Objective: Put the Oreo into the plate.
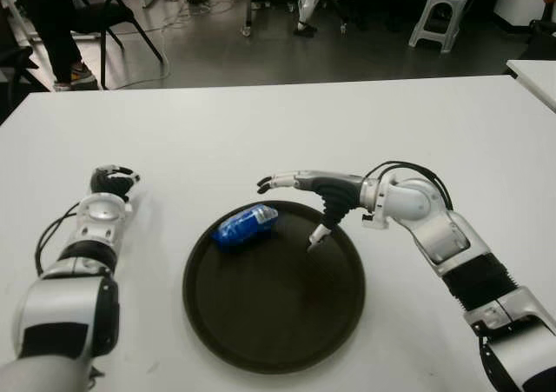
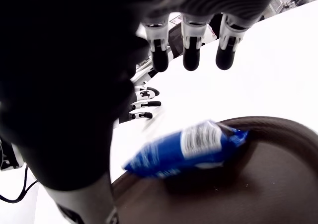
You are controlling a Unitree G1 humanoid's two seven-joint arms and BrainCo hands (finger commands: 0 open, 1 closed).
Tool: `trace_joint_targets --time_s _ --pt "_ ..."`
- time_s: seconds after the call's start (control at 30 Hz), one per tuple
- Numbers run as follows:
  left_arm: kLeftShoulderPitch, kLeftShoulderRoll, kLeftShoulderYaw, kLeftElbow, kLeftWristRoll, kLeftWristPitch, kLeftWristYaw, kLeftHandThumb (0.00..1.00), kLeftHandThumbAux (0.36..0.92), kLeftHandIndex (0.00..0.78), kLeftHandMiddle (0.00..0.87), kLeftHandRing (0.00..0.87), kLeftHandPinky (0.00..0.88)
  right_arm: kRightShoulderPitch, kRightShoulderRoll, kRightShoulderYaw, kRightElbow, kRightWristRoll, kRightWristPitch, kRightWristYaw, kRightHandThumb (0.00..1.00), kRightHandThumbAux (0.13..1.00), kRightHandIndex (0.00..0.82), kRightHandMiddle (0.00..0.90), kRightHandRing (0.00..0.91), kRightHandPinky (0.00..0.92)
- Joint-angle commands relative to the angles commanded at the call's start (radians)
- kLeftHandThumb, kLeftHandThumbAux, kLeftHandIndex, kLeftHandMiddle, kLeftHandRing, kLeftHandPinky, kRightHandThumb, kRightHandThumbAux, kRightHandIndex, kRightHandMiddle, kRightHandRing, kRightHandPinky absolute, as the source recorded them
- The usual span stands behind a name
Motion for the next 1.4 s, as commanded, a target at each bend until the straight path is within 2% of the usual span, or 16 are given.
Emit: trace_joint_targets --time_s 0.13,0.17,0.2,0.3,0.4,1.13,1.4 --pt "-0.002 0.0 -0.006 0.0 0.004 0.007 0.004 0.672 0.725 0.398 0.131 0.155 0.149 0.002 0.0 0.0 -0.003 -0.004 0.003 -0.004 0.0 0.897 0.0 0.0 0.0 0.0" --pt "-0.002 0.0 -0.007 0.001 0.005 0.009 0.005 0.525 0.736 0.281 0.124 0.148 0.14 0.003 0.001 0.0 -0.003 -0.005 0.003 -0.005 0.0 0.896 0.0 0.0 0.0 0.0" --pt "-0.002 0.0 -0.008 0.0 0.005 0.01 0.006 0.424 0.745 0.205 0.119 0.143 0.135 0.002 0.001 0.0 -0.003 -0.005 0.003 -0.005 0.0 0.896 0.0 0.0 0.0 0.0" --pt "-0.003 0.0 -0.009 0.0 0.005 0.012 0.008 0.305 0.754 0.116 0.113 0.136 0.131 0.001 0.0 0.001 -0.002 -0.006 0.003 -0.005 0.0 0.896 0.0 0.0 0.0 0.0" --pt "-0.003 0.0 -0.007 0.0 0.003 0.012 0.007 0.274 0.753 0.091 0.113 0.136 0.128 0.0 0.0 0.001 0.0 -0.003 0.006 0.0 0.0 0.898 0.0 0.0 0.0 0.0" --pt "-0.003 0.002 -0.005 -0.001 0.002 0.003 0.001 0.278 0.749 0.144 0.156 0.175 0.182 -0.016 -0.003 0.003 0.013 -0.012 0.013 0.012 0.0 0.902 0.0 0.0 0.0 0.0" --pt "-0.005 0.0 -0.005 0.0 0.002 0.01 0.009 0.255 0.744 0.17 0.163 0.177 0.172 -0.015 0.009 -0.019 0.05 -0.041 0.003 -0.074 0.0 0.892 0.0 0.0 0.0 0.0"
